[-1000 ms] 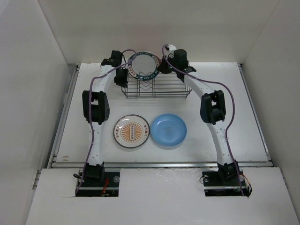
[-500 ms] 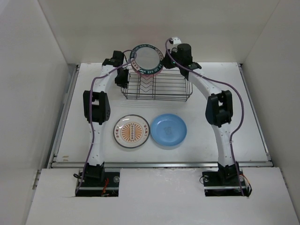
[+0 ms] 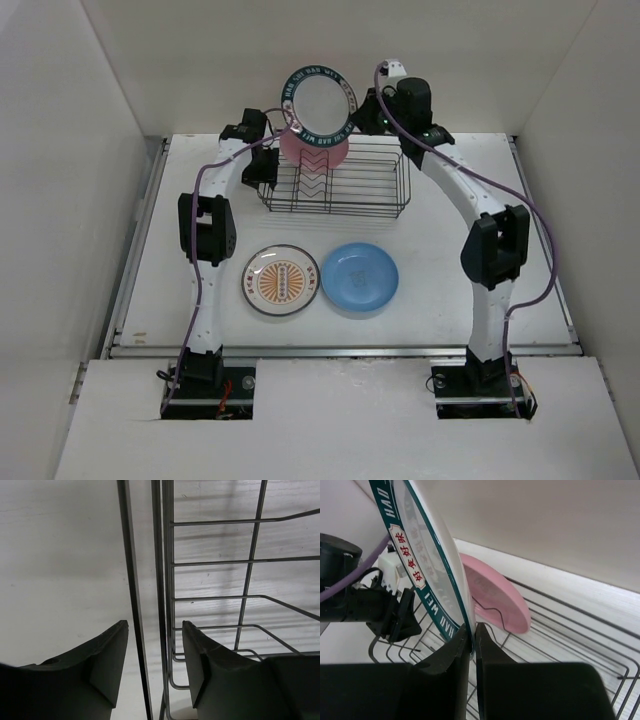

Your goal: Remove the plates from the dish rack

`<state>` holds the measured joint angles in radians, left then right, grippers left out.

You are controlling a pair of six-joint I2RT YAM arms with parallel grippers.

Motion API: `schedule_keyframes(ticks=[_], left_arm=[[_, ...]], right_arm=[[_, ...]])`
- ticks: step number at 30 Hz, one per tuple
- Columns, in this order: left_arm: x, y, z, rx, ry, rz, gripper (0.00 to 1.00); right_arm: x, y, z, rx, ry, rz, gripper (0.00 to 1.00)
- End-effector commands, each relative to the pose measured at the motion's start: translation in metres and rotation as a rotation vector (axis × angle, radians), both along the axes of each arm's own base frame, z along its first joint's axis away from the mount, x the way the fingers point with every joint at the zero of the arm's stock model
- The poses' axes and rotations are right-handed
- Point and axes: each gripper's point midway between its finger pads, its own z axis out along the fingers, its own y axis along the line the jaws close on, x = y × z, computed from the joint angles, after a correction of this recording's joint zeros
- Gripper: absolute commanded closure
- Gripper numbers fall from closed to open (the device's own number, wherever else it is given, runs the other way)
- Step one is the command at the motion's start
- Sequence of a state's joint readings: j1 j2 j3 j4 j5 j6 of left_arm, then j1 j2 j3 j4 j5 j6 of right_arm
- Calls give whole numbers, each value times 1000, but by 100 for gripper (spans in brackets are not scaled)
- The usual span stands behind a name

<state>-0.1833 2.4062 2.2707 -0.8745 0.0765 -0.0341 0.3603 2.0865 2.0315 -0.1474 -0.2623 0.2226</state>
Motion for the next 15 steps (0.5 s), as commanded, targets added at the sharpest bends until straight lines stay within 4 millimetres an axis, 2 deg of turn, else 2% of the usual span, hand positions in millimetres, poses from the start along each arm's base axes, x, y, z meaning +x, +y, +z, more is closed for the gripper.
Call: schedule_keyframes(ticks=[1,3,4,5,6,7,8,9,10,12,13,14,15], left_arm=[[-2,-1,52,-14,-87,2,55],[-4,-1,56,-18,-87,10,52],[-4,1,62,-12,-101,15,50],[-4,2,62,-4,-103,19,50],[-4,5,71,7,-122,15,50],[-5,3,82,19,-146,1,47],[-5,5,88,28,-161,8,41],[-2,11,95,56,-189,13,37],[-2,13,101,66,-202,10,34],[-4,11,116,80,-241,-16,29],[-1,7,118,92,-258,-17,27],[-2,10,125,108,-274,-19,26],[-1,11,132,136,-299,-17,24]], right_arm=[[-19,7,42,69,-72,56,100],[-30,6,39,67,-56,75,100],[-40,4,56,77,-81,87,100],[-48,3,60,63,-90,108,100],[-64,8,52,50,-56,179,100],[-82,9,62,46,-63,230,100],[-95,12,58,32,-46,286,100],[-113,14,47,32,15,345,100],[-140,27,29,37,78,468,100],[-174,38,14,19,124,580,100],[-190,42,-8,-10,206,605,100],[-213,54,-21,-40,242,658,100],[-229,57,-38,-79,287,695,100]])
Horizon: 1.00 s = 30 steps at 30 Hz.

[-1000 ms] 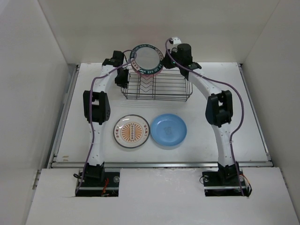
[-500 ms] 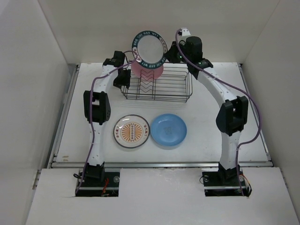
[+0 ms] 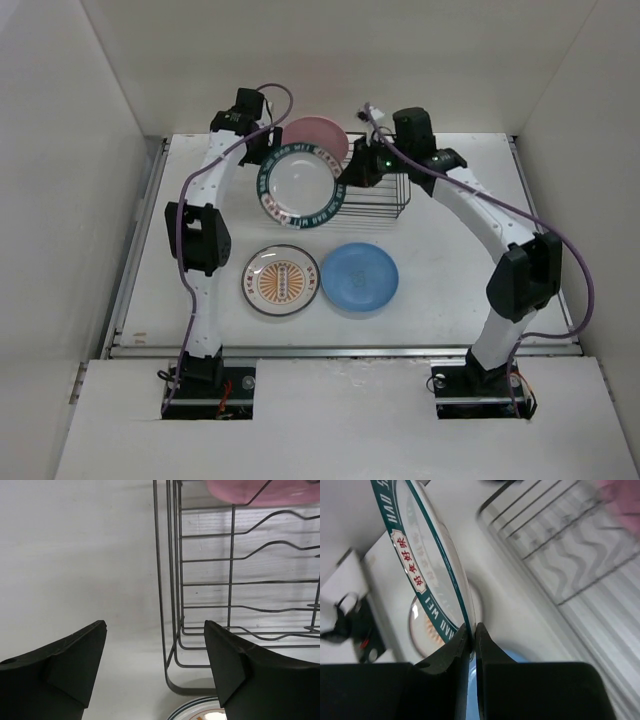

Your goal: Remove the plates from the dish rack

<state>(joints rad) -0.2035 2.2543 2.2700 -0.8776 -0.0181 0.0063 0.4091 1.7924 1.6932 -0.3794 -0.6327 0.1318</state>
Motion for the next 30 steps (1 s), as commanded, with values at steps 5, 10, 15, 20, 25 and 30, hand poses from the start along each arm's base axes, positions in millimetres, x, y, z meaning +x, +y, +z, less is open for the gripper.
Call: schedule_keyframes(ticks=[5,10,15,20,25,30], left_arm=[[0,5,70,114,-189,36,20],[-4,18,78,-16,-176,102,20],[-25,19,75,-19,-146,84,19],[-42,24,73,4,-126,59,17],[-49,19,63,-8,-92,18,17],[-52,8,42,-41,2,-26,12]], right_arm=[[-137,51,-60,-101,193,407,100],[-146,76,-109,-176,279,424,100],[-129,89,-139,-247,332,357,81],[-104,92,-136,-280,269,273,49],[-92,91,-111,-272,207,216,41],[-33,74,-53,-160,51,3,36]])
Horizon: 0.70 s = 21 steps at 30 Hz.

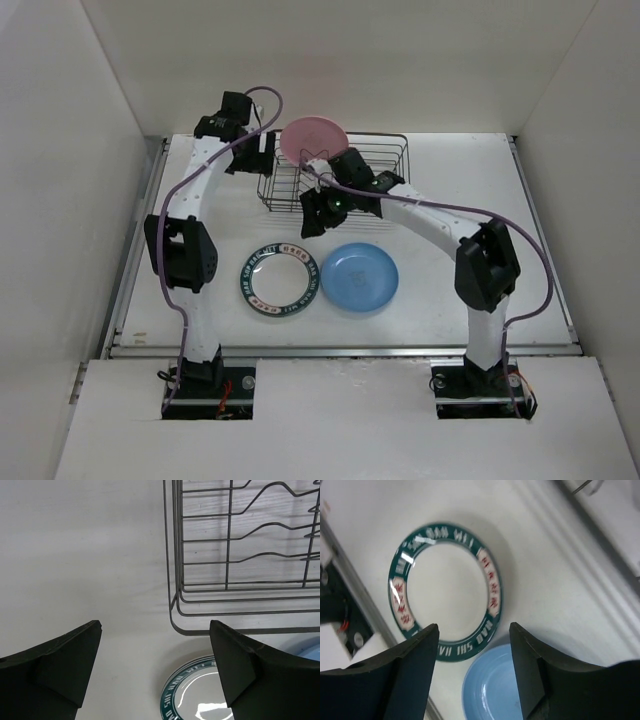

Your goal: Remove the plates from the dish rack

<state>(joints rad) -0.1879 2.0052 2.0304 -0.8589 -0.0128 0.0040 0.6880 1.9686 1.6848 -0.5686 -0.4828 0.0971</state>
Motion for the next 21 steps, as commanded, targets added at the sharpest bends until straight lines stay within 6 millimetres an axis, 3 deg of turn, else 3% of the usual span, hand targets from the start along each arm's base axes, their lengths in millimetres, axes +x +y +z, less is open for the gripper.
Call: schedule_keyframes(ticks=[1,3,4,6,7,8,11,14,15,16,17,18,21], left_arm=[[2,-11,-1,-39,29,-47,12],[5,-13,-8,-43,48,-52,12],[10,-14,-14,-42,56,-52,11],[14,-17,-20,-49,69,-57,11],[16,-19,-22,-56,72,-62,11],[22,-20,-29,-55,78,-62,11],[23,-21,-47,-54,120,-51,11],[28,-20,-53,-49,115,-35,11],[29,-20,-59,-47,128,-35,11],[29,-19,-65,-40,138,-21,12],[32,-16,-64,-29,126,-13,14],[31,-14,-71,-17,142,-7,14],[35,-11,-77,1,136,4,18]], right_arm=[[67,-14,86,139,-243,-209,36],[101,-27,103,167,-300,-335,34],[132,-43,109,149,-350,-439,31],[165,-58,112,122,-395,-546,29],[192,-73,138,124,-478,-649,27],[209,-72,115,79,-469,-681,27],[256,-89,116,73,-545,-783,17],[288,-94,125,127,-622,-799,13],[296,-88,105,117,-615,-781,13],[306,-84,99,144,-622,-764,13],[306,-79,104,169,-628,-744,13],[310,-72,93,183,-623,-720,13],[317,-63,90,231,-650,-698,16]])
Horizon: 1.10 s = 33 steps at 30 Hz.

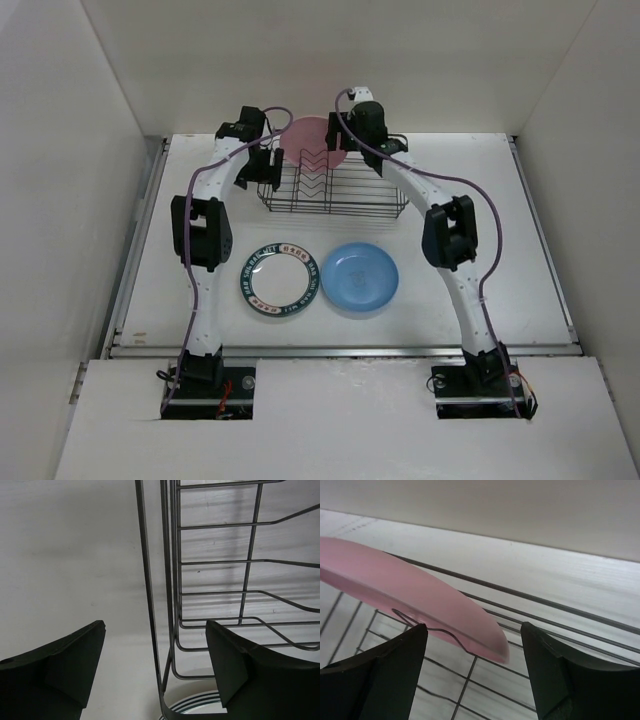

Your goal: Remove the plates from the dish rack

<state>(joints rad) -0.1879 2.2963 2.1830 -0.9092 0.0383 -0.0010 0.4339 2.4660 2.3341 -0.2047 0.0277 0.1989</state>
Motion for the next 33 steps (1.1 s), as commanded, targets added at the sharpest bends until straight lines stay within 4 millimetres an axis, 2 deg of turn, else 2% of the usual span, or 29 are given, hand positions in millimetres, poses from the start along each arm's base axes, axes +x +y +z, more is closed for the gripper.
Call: schedule_keyframes(ticks=[1,2,4,6,7,8,9,10,11,14,17,20,24,26,27,28,29,30,31,32,33], left_arm=[[8,3,11,16,-47,23,23],[8,4,6,22,-38,13,27],[8,4,0,25,-25,13,37],[9,-1,-5,2,-18,14,55],[10,4,-9,-2,-13,36,63],[7,1,-17,-22,12,53,71],[6,1,-22,-47,27,66,87],[6,-2,-22,-65,31,72,95],[3,-4,-25,-77,44,79,100],[1,-10,-32,-114,65,124,100],[0,-6,-34,-123,76,161,100],[-1,-6,-28,-129,68,171,100],[0,-6,-22,-133,52,169,100],[-2,-4,-25,-123,58,174,100],[-2,-4,-20,-125,48,173,100],[-2,-4,-20,-125,48,173,100],[-3,-2,-17,-118,43,176,100],[-3,-2,-17,-114,42,168,100],[-3,0,-17,-103,39,173,100],[-1,0,-14,-106,30,172,99],[2,2,-11,-95,16,168,97]], right_arm=[[16,17,41,69,-163,30,20],[19,15,37,73,-164,6,26],[27,5,41,69,-192,-59,47],[30,1,44,61,-208,-84,69],[29,-3,44,56,-209,-102,85],[28,-5,45,42,-217,-98,91],[27,-9,48,19,-232,-110,96],[28,-14,56,13,-262,-134,100],[28,-25,61,0,-274,-156,100],[27,-33,82,-9,-329,-185,100],[24,-39,126,39,-417,-215,100],[16,-47,173,143,-487,-264,100],[6,-51,210,212,-529,-276,100],[-3,-53,215,220,-522,-267,100],[-7,-55,213,210,-506,-266,100],[-11,-54,197,193,-461,-253,100],[-25,-57,215,197,-464,-235,100],[-34,-53,213,182,-433,-195,100],[-48,-41,191,140,-319,-64,100],[-66,-44,197,135,-277,8,100],[-82,-40,188,127,-211,88,100]])
